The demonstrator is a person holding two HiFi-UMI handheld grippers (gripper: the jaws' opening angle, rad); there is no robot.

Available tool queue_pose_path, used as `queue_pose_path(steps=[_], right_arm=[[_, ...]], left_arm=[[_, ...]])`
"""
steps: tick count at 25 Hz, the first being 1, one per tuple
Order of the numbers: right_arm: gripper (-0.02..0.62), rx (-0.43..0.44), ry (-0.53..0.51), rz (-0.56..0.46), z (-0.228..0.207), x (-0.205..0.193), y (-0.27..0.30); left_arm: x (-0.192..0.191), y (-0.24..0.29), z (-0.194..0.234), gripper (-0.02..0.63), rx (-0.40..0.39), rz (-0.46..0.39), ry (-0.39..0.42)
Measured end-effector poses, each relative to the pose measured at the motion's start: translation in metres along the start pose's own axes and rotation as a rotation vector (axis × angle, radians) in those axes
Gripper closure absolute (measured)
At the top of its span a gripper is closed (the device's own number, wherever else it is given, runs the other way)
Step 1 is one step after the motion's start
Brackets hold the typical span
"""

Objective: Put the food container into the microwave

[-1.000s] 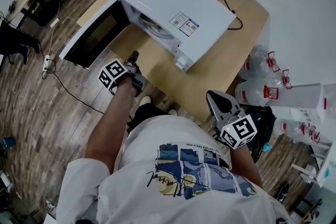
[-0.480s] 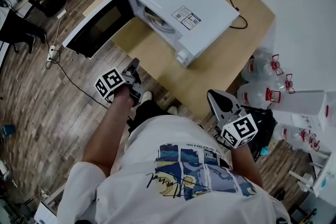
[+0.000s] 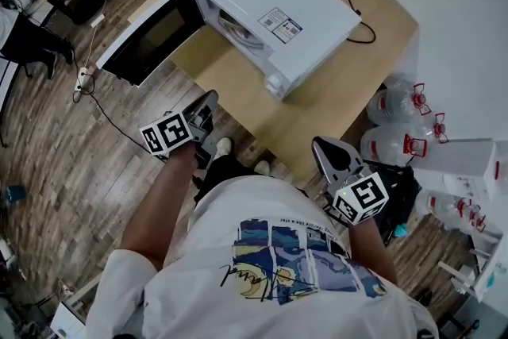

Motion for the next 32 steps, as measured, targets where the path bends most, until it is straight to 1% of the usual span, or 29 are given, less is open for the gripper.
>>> queue_pose_path(steps=[3,7,9,11,15,16,17,18,21,22,23,24,26,28,32], right_arm=[[0.586,0.0,0.004,-0.002,0.001,-0.001,-0.001],[0.586,-0.002,0.006,0.001,0.001,-0.001,-0.003],[0.586,0.001,0.0,0.004,0.002,0.0,-0.003],[0.586,0.005,-0.007,0.007,0.003,0.0,-0.003],[0.588,0.026,-0.018,0.009,0.005,-0.002,0.0],[0.588,0.035,-0.023,0.009,0.006,-0.002,0.001],[0.588,0.043,-0.029,0.011,0.008,-0.002,0.003],[0.588,0.05,-0.034,0.013,0.009,-0.002,0.004],[0.588,0.069,-0.032,0.018,0.013,-0.003,0.009],[0.588,0.074,-0.029,0.021,0.013,-0.005,0.01],[0.588,0.079,-0.024,0.024,0.014,-0.006,0.011],[0.588,0.085,-0.019,0.025,0.015,-0.008,0.013],[0.588,0.103,-0.008,0.026,0.015,-0.012,0.02],[0.588,0.132,0.003,0.028,0.016,-0.018,0.028],[0.588,0.183,0.019,0.038,0.017,-0.029,0.048]], left_arm=[[-0.007,0.0,-0.011,0.598,-0.037,0.033,0.021],[-0.011,0.004,-0.021,0.598,-0.058,0.066,0.097],[-0.01,0.004,-0.026,0.598,-0.069,0.077,0.146],[-0.01,0.004,-0.031,0.598,-0.082,0.092,0.226],[-0.014,0.001,-0.045,0.598,-0.111,0.133,0.417],[-0.015,0.0,-0.048,0.598,-0.117,0.143,0.477],[-0.016,-0.002,-0.052,0.598,-0.122,0.156,0.552],[-0.017,-0.003,-0.056,0.598,-0.127,0.171,0.646],[-0.026,-0.009,-0.071,0.598,-0.162,0.237,0.945],[-0.031,-0.011,-0.076,0.598,-0.186,0.262,1.014],[-0.035,-0.014,-0.081,0.598,-0.213,0.284,1.055],[-0.039,-0.016,-0.085,0.598,-0.238,0.3,1.067],[-0.043,-0.02,-0.091,0.598,-0.264,0.314,1.037],[-0.043,-0.025,-0.093,0.598,-0.253,0.313,0.984],[-0.037,-0.037,-0.089,0.598,-0.204,0.307,0.865]])
Point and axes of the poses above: the fingertips, and each gripper's own axes: y forward along the fingers, z to its left, x out of its top, the point moved 6 cm from there along -y, backward along the fingers, and after that the axes turned 12 degrees about -z, right-handed, at the moved point
